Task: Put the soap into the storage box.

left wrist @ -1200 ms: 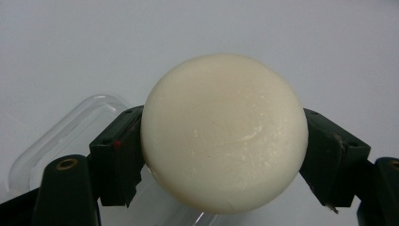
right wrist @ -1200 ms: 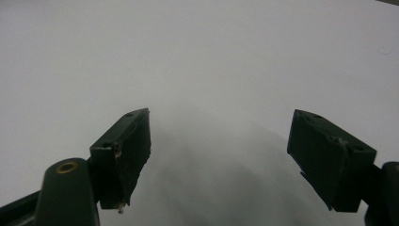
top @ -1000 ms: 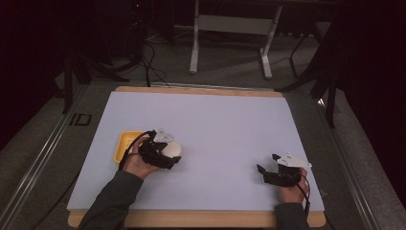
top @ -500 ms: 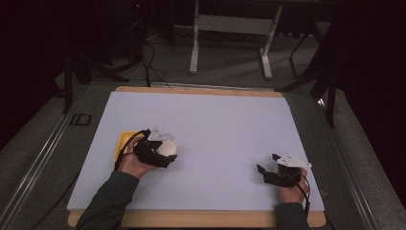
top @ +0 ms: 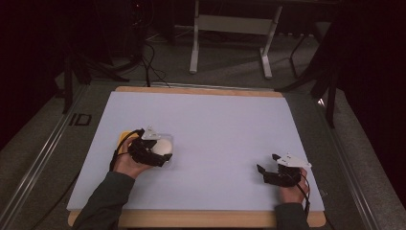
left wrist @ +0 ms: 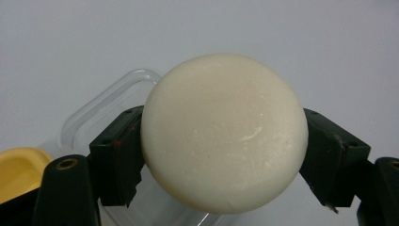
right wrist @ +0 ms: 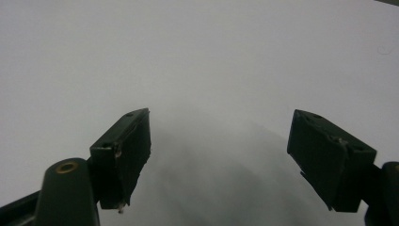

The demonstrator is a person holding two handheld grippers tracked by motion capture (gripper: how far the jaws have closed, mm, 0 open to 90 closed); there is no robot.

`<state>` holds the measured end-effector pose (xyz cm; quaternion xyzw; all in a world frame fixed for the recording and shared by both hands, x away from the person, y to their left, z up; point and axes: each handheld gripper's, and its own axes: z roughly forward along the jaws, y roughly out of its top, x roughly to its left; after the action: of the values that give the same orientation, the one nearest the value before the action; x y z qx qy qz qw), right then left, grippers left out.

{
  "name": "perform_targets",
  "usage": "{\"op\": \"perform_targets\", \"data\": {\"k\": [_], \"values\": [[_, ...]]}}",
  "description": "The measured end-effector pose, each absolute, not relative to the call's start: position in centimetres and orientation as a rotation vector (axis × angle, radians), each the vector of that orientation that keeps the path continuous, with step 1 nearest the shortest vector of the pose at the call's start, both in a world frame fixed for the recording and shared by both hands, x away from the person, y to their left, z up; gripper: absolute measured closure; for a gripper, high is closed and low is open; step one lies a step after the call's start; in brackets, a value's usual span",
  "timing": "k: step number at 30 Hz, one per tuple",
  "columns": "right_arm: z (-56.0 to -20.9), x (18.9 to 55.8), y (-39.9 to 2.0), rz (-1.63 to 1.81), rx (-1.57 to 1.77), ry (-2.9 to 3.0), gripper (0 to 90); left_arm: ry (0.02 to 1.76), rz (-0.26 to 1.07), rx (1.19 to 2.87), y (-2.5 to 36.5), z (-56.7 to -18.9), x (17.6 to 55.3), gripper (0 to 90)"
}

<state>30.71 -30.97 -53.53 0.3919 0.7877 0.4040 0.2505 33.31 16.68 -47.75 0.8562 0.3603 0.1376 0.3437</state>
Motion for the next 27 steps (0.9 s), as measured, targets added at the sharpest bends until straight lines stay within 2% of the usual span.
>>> {"op": "perform_targets", "data": {"k": [27], "values": [[-53.5, 30.7, -31.0, 1.099, 1.066, 2.143, 21.7, 1.018, 0.376, 2.192, 19.8, -47.8, 33.3, 24.4]]}}
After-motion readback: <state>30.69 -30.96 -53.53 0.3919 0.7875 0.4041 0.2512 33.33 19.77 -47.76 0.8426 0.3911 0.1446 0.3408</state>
